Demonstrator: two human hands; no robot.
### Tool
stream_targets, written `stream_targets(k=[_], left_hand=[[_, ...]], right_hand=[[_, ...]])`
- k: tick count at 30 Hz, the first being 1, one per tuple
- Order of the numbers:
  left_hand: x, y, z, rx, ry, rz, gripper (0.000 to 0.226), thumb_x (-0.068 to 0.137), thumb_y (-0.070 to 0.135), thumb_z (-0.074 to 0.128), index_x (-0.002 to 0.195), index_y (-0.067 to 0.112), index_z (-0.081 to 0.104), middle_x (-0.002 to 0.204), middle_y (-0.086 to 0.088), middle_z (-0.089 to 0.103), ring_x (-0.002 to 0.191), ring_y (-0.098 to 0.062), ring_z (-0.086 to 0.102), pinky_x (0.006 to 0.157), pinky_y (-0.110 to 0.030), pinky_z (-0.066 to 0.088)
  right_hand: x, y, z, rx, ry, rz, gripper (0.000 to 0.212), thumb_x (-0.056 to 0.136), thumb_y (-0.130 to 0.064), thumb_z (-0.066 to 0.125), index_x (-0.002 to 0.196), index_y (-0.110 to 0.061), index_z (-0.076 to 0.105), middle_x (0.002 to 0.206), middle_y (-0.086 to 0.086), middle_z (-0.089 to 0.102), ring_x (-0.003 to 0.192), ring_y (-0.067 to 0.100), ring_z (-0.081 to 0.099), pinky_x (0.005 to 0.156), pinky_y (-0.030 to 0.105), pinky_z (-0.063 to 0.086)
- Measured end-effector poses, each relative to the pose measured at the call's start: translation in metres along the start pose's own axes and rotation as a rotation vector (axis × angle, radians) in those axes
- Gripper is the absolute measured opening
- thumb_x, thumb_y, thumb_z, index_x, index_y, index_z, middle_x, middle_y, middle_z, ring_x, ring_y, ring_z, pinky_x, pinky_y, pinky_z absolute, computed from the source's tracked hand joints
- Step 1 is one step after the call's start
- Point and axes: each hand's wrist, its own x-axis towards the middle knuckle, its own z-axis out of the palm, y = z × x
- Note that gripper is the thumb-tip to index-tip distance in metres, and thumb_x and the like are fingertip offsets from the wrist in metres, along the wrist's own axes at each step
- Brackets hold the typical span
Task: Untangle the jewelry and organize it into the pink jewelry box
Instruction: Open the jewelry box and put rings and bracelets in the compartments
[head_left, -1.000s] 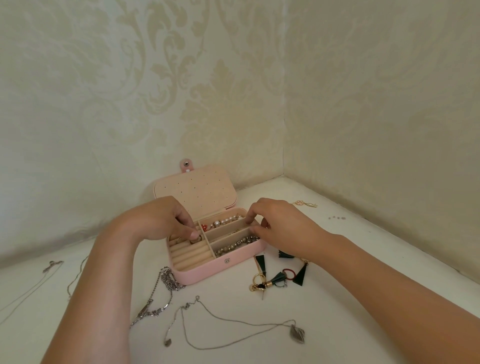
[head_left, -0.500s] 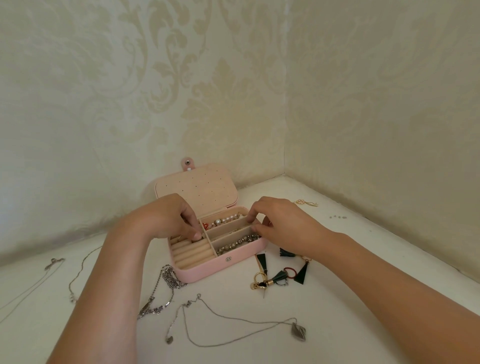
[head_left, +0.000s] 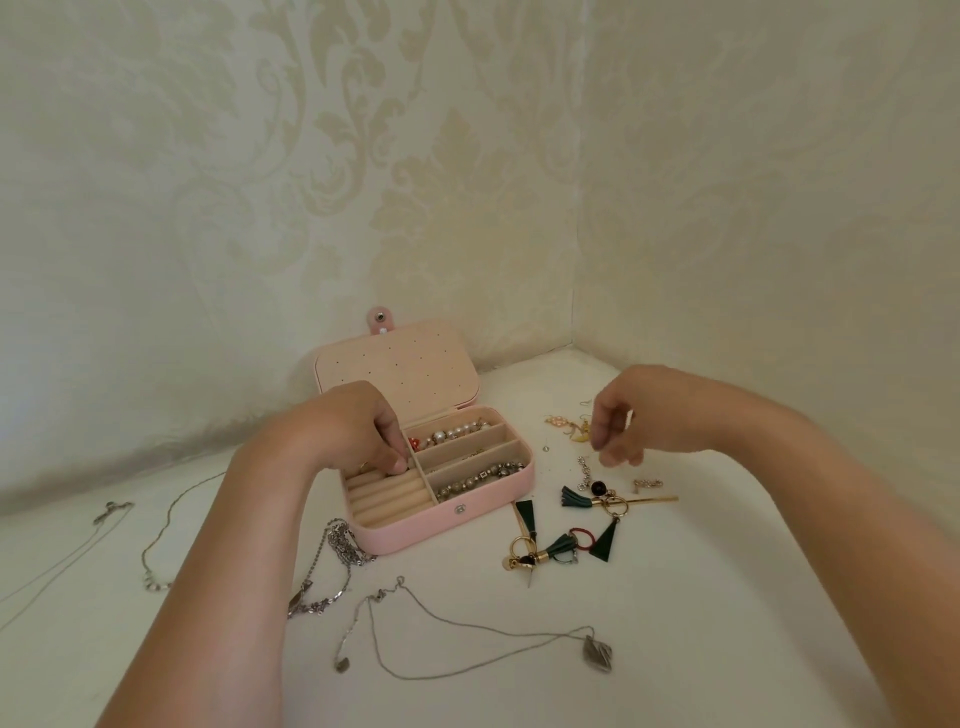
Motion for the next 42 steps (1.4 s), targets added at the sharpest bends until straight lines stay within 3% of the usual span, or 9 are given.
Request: stream_targets(k=[4, 8, 13, 17, 21, 25, 28, 37, 42], left_hand=[[0.000, 0.007, 0.001, -0.029, 0.137, 0.094, 0.015, 0.077, 0.019, 0.076, 0.064, 0.023, 0.070, 0.053, 0.016, 0.060, 0.056, 0.001, 0.050, 0.052, -0.014, 0.036], [-0.002, 0.033, 0.011, -0.058, 0.264, 0.224, 0.015, 0.082, 0.032, 0.070, 0.072, 0.021, 0.070, 0.069, 0.008, 0.063, 0.064, -0.005, 0.052, 0.054, -0.009, 0.037], [-0.008, 0.059, 0.035, -0.060, 0.099, 0.317, 0.014, 0.084, 0.037, 0.066, 0.074, 0.027, 0.067, 0.071, 0.018, 0.060, 0.064, 0.006, 0.053, 0.056, -0.006, 0.037], [-0.005, 0.062, 0.044, -0.059, -0.011, 0.343, 0.007, 0.086, 0.034, 0.065, 0.082, 0.030, 0.068, 0.092, 0.020, 0.063, 0.078, 0.005, 0.056, 0.069, -0.012, 0.039], [-0.002, 0.060, 0.044, -0.088, -0.001, 0.334, 0.007, 0.084, 0.031, 0.066, 0.087, 0.028, 0.072, 0.097, 0.016, 0.067, 0.084, 0.002, 0.058, 0.079, -0.020, 0.046], [-0.007, 0.069, 0.048, -0.075, 0.130, 0.368, 0.010, 0.086, 0.024, 0.064, 0.092, 0.024, 0.072, 0.080, 0.017, 0.062, 0.072, 0.004, 0.055, 0.065, -0.008, 0.042], [-0.008, 0.078, 0.055, -0.056, 0.206, 0.411, 0.013, 0.087, 0.022, 0.062, 0.096, 0.027, 0.071, 0.078, 0.019, 0.058, 0.070, 0.005, 0.052, 0.071, -0.017, 0.046], [-0.007, 0.085, 0.064, 0.152, 0.173, 0.467, 0.021, 0.091, 0.029, 0.057, 0.110, 0.030, 0.067, 0.107, 0.009, 0.062, 0.091, -0.005, 0.052, 0.084, -0.032, 0.047], [-0.009, 0.084, 0.060, 0.067, 0.135, 0.435, 0.014, 0.087, 0.029, 0.063, 0.098, 0.031, 0.071, 0.098, 0.010, 0.063, 0.086, -0.005, 0.057, 0.082, -0.035, 0.049]], right_hand=[[-0.011, -0.007, 0.000, -0.122, -0.248, 0.077, 0.023, 0.066, -0.034, 0.083, 0.079, -0.022, 0.069, 0.068, -0.004, 0.067, 0.055, -0.001, 0.056, 0.067, 0.017, 0.043], [-0.009, -0.012, 0.005, -0.160, -0.241, 0.085, 0.027, 0.066, -0.035, 0.082, 0.083, -0.018, 0.071, 0.065, -0.006, 0.061, 0.051, 0.000, 0.051, 0.056, 0.013, 0.038], [-0.007, -0.013, 0.007, -0.145, -0.243, 0.069, 0.022, 0.066, -0.031, 0.083, 0.081, -0.019, 0.071, 0.065, -0.007, 0.061, 0.055, 0.003, 0.052, 0.056, 0.015, 0.040], [-0.005, -0.013, 0.009, -0.123, -0.250, 0.024, 0.019, 0.069, -0.022, 0.082, 0.071, -0.023, 0.063, 0.059, -0.010, 0.062, 0.052, 0.003, 0.054, 0.053, 0.015, 0.039], [-0.006, -0.011, 0.006, -0.072, -0.271, 0.005, 0.013, 0.072, -0.016, 0.079, 0.073, -0.024, 0.068, 0.054, -0.013, 0.063, 0.050, -0.001, 0.055, 0.052, 0.010, 0.039], [-0.011, -0.008, -0.002, -0.106, -0.327, 0.039, 0.014, 0.071, -0.014, 0.078, 0.070, -0.027, 0.072, 0.057, -0.011, 0.064, 0.053, -0.001, 0.054, 0.052, 0.007, 0.038], [-0.015, -0.004, -0.005, -0.152, -0.382, 0.086, 0.017, 0.071, -0.015, 0.078, 0.067, -0.030, 0.071, 0.052, -0.013, 0.061, 0.054, -0.001, 0.054, 0.048, 0.006, 0.037], [-0.028, 0.014, -0.029, -0.041, -0.372, 0.114, 0.013, 0.077, -0.008, 0.072, 0.074, -0.021, 0.073, 0.066, -0.007, 0.069, 0.060, 0.004, 0.061, 0.052, 0.012, 0.041], [-0.029, 0.021, -0.032, -0.053, -0.464, 0.184, 0.015, 0.077, -0.008, 0.072, 0.075, -0.022, 0.074, 0.063, -0.009, 0.067, 0.065, 0.006, 0.059, 0.055, 0.013, 0.044]])
